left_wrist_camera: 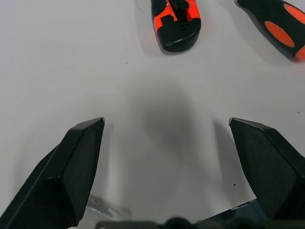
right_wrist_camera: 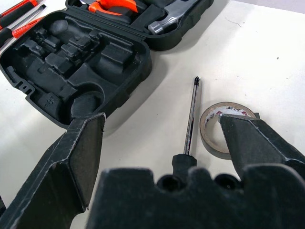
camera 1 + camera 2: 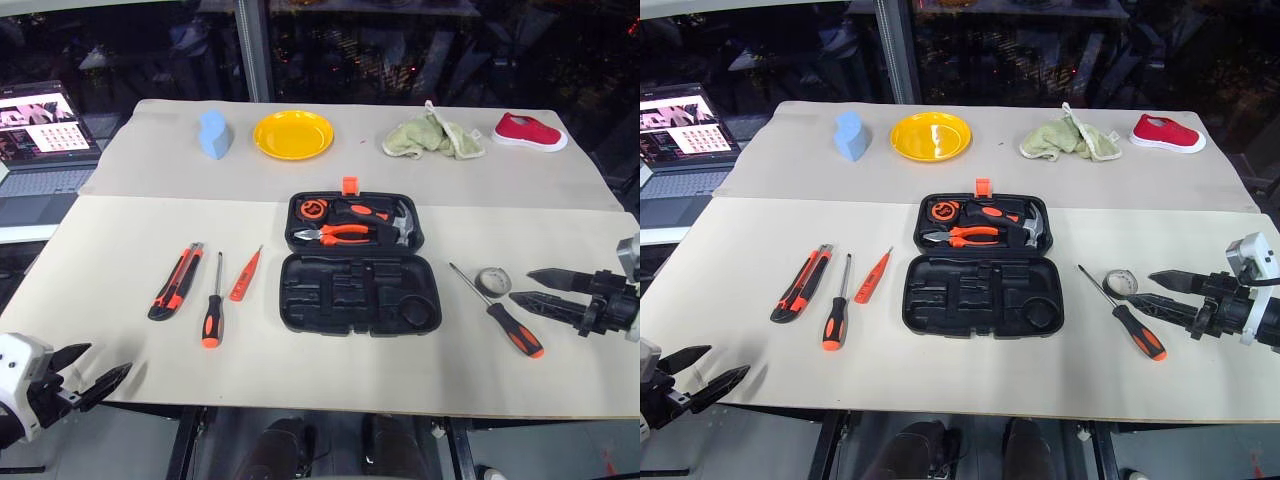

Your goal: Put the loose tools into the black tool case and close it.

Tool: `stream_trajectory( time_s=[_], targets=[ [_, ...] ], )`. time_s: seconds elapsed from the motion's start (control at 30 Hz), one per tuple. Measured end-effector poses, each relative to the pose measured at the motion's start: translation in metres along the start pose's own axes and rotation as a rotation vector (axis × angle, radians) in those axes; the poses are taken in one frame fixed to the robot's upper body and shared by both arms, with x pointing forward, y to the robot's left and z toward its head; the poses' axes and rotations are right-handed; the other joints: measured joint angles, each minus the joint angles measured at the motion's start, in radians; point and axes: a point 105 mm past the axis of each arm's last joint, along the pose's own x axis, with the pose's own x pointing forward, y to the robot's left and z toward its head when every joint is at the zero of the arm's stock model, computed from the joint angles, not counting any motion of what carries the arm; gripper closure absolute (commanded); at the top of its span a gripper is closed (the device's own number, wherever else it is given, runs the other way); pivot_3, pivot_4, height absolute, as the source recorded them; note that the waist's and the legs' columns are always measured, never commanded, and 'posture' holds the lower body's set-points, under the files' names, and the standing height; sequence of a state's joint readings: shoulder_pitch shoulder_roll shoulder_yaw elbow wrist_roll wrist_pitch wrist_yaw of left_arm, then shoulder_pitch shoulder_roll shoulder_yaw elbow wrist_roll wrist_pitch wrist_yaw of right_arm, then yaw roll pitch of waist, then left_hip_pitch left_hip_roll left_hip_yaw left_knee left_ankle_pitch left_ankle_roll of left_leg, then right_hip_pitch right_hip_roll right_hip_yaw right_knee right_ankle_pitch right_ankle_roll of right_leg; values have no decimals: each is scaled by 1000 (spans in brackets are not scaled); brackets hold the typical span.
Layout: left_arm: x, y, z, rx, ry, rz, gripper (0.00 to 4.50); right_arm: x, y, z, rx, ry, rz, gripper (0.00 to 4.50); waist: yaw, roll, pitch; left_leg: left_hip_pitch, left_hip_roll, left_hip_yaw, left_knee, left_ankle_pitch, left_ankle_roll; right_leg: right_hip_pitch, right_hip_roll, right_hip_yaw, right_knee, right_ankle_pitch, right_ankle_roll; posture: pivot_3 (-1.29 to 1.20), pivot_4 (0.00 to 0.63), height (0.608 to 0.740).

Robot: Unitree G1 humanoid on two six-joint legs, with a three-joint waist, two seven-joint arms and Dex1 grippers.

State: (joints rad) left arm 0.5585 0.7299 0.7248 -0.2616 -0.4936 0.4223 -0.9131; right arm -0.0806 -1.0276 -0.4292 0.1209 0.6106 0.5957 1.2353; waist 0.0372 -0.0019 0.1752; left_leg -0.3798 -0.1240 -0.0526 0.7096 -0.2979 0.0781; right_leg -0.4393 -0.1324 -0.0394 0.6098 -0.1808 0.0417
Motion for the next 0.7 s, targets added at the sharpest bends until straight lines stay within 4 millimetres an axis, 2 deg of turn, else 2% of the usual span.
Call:
stream_trajectory(
  time_s=[0.1,0.23,0.3,0.37,0.53,0.7],
  targets=[
    [1,1,2,0,-1,3,0,-1,0,-1,1,3,-3,71,0,0,0,0,0,0,0,0,0,0,0,0,0,0,0,0,150,740],
    [9,6,17,-12,-17,26,0,-4,-2,-6,-16,9,-32,71,5,0,0,1,0,0,0,0,0,0,1,0,0,0,0,0,150,740],
    [14,0,26,-32,-26,20,0,-3,-1,-5,-31,7,-34,71,2,0,0,2,0,1,0,0,0,0,1,0,0,0,1,0,150,740],
    [22,-15,35,-17,-13,-17,0,0,6,-1,-57,7,-14,71,0,0,0,2,0,1,0,0,0,1,1,1,1,0,1,0,150,740],
    [35,-41,57,-52,16,-48,0,11,40,6,-99,-4,93,71,-1,0,0,1,1,1,0,1,-2,0,3,2,2,0,0,0,150,740],
    [50,-64,69,-93,105,-42,0,34,94,20,-174,-45,280,71,0,-1,0,4,1,1,0,2,-4,1,4,3,3,1,1,0,150,740]
  ],
)
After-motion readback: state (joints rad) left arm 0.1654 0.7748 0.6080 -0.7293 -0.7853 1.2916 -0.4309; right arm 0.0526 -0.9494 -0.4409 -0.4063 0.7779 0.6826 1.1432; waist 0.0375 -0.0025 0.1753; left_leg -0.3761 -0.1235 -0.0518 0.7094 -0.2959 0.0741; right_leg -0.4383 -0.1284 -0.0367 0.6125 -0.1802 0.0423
